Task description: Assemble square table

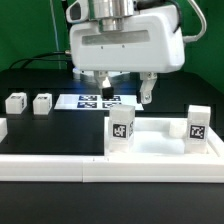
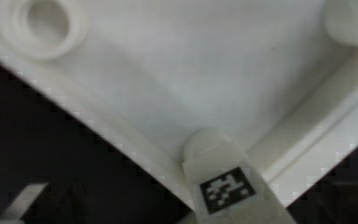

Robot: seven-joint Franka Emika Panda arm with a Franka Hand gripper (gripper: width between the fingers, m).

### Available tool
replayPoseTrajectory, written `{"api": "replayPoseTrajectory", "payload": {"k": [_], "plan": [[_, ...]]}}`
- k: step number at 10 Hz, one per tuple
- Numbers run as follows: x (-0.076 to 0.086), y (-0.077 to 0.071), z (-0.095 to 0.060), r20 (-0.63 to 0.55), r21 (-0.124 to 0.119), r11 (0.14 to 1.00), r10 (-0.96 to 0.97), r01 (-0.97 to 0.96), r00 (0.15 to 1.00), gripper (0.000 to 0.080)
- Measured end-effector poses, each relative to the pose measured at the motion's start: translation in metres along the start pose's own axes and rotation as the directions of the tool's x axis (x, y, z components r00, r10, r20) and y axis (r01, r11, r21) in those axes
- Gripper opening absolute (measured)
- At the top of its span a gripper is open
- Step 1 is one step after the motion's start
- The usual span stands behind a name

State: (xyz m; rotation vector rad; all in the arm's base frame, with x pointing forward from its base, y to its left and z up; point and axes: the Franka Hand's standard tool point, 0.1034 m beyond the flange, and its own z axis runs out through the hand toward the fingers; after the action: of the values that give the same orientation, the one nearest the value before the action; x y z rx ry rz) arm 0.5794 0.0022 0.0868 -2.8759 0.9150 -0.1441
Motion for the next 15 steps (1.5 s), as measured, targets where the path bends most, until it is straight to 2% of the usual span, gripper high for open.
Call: {"api": "replayPoseTrajectory", "payload": {"k": [3, 7, 9, 10, 12, 15], "plan": [[-0.001, 0.002, 0.003, -0.013, -0.01, 0.984, -0.177, 0.176, 0.984, 0.0648], [0.001, 0.008, 0.005, -0.004, -0.027, 0.912, -0.409, 0.409, 0.913, 0.0648], [-0.003, 0.02, 0.025, 0.067, -0.022, 0.868, -0.494, 0.497, 0.867, 0.0648], [-0.003, 0.023, 0.035, 0.073, -0.031, 0.862, -0.502, 0.505, 0.862, 0.0648], [-0.006, 0.037, 0.06, 0.084, -0.066, 0.859, -0.502, 0.508, 0.861, 0.0648], [-0.01, 0.048, 0.073, 0.106, -0.087, 0.851, -0.509, 0.518, 0.854, 0.0648]]}}
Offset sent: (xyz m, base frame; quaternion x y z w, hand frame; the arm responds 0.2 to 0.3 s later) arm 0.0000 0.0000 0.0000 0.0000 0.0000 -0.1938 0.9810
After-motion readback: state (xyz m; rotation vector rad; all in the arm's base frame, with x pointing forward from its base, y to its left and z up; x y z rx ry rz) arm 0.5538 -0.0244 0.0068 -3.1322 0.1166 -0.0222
